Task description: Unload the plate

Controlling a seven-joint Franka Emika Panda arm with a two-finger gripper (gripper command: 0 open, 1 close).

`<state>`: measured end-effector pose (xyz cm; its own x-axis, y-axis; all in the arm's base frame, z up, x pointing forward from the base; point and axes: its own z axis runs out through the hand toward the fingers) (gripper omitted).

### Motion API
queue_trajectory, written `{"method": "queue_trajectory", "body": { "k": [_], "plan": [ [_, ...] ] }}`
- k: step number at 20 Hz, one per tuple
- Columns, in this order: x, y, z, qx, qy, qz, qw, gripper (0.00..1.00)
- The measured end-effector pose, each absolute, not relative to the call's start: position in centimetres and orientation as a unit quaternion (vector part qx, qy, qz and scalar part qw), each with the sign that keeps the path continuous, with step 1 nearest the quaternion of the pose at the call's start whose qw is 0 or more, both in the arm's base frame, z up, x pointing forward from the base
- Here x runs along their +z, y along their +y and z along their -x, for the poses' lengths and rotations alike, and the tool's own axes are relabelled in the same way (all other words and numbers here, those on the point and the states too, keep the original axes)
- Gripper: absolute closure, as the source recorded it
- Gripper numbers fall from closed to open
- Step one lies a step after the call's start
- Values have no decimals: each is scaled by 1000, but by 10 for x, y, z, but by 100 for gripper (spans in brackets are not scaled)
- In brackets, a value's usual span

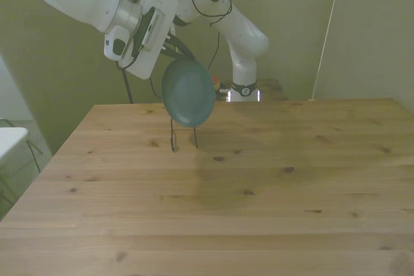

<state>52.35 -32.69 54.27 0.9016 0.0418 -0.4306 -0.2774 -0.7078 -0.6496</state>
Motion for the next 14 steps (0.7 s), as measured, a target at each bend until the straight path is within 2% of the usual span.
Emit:
{"method": "queue_trajectory", "body": {
  "k": [4,7,14],
  "plan": [
    [554,-343,-526,194,115,898,378,100],
    [559,-350,-534,185,163,900,358,100],
    [557,-360,-559,154,270,896,318,100]
  ]
}}
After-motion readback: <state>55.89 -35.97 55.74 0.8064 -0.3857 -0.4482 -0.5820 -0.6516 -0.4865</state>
